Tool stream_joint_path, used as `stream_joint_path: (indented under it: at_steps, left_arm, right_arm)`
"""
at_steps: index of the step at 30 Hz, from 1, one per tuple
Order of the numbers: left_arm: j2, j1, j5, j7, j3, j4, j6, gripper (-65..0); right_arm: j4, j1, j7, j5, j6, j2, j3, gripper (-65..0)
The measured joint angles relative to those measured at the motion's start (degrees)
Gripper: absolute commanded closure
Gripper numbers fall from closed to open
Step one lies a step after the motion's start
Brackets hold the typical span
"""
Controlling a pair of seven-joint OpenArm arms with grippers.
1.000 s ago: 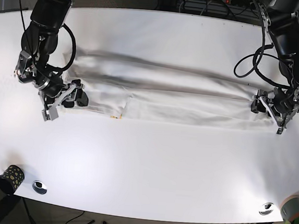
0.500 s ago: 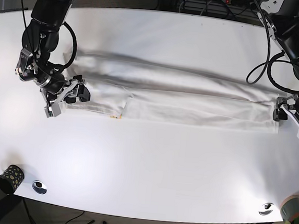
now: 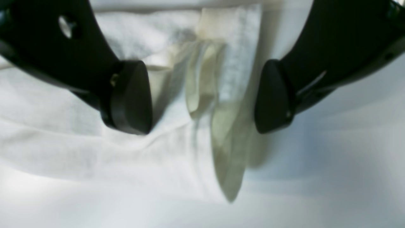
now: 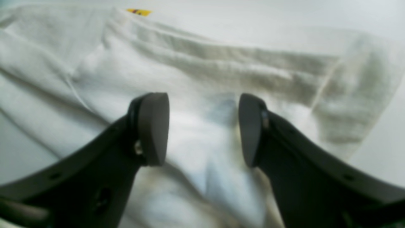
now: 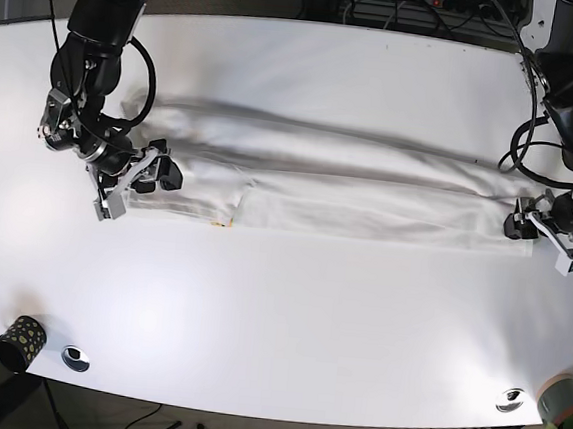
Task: Fold the T-shirt properly
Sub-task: 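Regrasp the folded edge with both grippers and straighten the strip, then grasp the strip's end with the left gripper and fold it toward the right gripper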
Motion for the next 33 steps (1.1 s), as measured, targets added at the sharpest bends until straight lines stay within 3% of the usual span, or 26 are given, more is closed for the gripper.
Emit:
stream_joint_path:
  at_steps: [2,4,6,7,16,22,33]
  left_arm:
    - [0.2,0.5,0.0,0.3,1.2,1.1,0.1,-32.8]
    - [0.5,1.2,-0.2,1.3,1.7,1.9,0.1,-20.0]
    - [0.6,1.6,-0.6,1.4,1.2,2.0,0.1,-11.3]
    - [0.7,2.0,-1.0,1.3,0.5,2.1,0.1,-10.0]
    - [1.7,5.2,0.3,3.7,-0.8,8.7,0.0,-9.9]
    - [6.7,7.4,1.9,15.6,3.1,23.2,0.2,-9.7]
    - [18.6,8.5,1.7,26.2,8.0,43.1,0.1,-9.7]
  right_arm:
    - [0.0,0.1,0.0,0.1,0.00,-0.2,0.0,-33.3]
    - [0.0,0.0,0.0,0.1,0.00,-0.1,0.0,-33.3]
    - [0.0,0.0,0.0,0.0,-0.02,-0.1,0.1,-33.3]
    - [0.3,0.0,0.0,0.0,-0.02,-0.1,0.2,-33.3]
    - [3.0,-0.2,0.0,0.1,0.00,-0.1,0.2,-33.3]
    - [3.0,-0.2,0.0,0.1,-0.02,-0.2,0.1,-33.3]
    - [2.9,-0.3,0.0,0.1,-0.02,-0.1,0.2,-33.3]
